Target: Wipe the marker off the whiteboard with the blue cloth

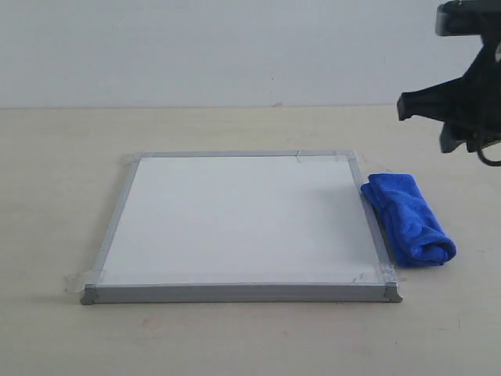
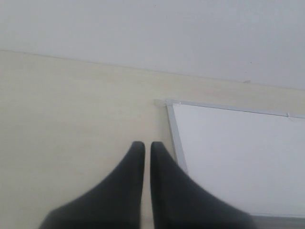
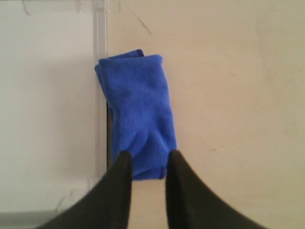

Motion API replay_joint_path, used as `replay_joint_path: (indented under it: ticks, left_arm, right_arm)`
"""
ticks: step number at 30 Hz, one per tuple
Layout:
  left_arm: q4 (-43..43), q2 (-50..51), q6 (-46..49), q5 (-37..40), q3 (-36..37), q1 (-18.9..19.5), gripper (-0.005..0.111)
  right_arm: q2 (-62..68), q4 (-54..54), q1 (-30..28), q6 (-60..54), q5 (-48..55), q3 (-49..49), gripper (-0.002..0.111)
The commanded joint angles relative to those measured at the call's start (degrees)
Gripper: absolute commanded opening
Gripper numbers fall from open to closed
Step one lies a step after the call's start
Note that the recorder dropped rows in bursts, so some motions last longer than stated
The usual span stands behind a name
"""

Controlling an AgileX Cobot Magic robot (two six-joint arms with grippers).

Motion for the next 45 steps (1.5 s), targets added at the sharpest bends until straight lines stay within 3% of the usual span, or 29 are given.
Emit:
replay_joint_path:
  ticks: [1, 6, 11, 16, 21, 35, 39, 45]
  left_arm:
    - [0.04, -0.15, 0.36, 0.04, 0.23, 0.17, 0.004]
    - [0.04, -0.15, 0.36, 0.04, 0.23, 0.17, 0.004]
    - [0.04, -0.15, 0.36, 0.04, 0.23, 0.17, 0.004]
    - [0.04, -0.15, 0.36, 0.04, 0.23, 0.17, 0.004]
    - [0.04, -0.15, 0.36, 0.04, 0.23, 0.17, 0.004]
    - [0.04, -0.15, 0.36, 0.04, 0.23, 0.17, 0.004]
    - [0.04, -0.15, 0.36, 0.04, 0.23, 0.17, 0.004]
    - [0.04, -0.15, 0.36, 0.04, 0.23, 0.17, 0.004]
  right_arm:
    - [-5.13, 0.41, -0.11, -3.62, 8.89, 0.04, 0.000]
    - [-8.97, 4.37, -0.11, -7.70, 8.29, 1.86, 0.000]
    - [-16.54, 14.38, -0.11, -15.59, -7.35, 13.11, 0.000]
    - [-23.76, 17.38, -0.11, -15.91, -19.85, 26.16, 0.000]
    - [-27.49, 17.46, -0.11, -15.74, -17.78, 31.37, 0.000]
    - [-31.00, 17.81, 0.01, -15.74, -18.18, 31.37, 0.000]
    - [-37.81, 17.81, 0.01, -15.74, -18.58, 31.37, 0.000]
    - [-57.87, 16.98, -0.12, -16.98, -18.85, 31.37, 0.000]
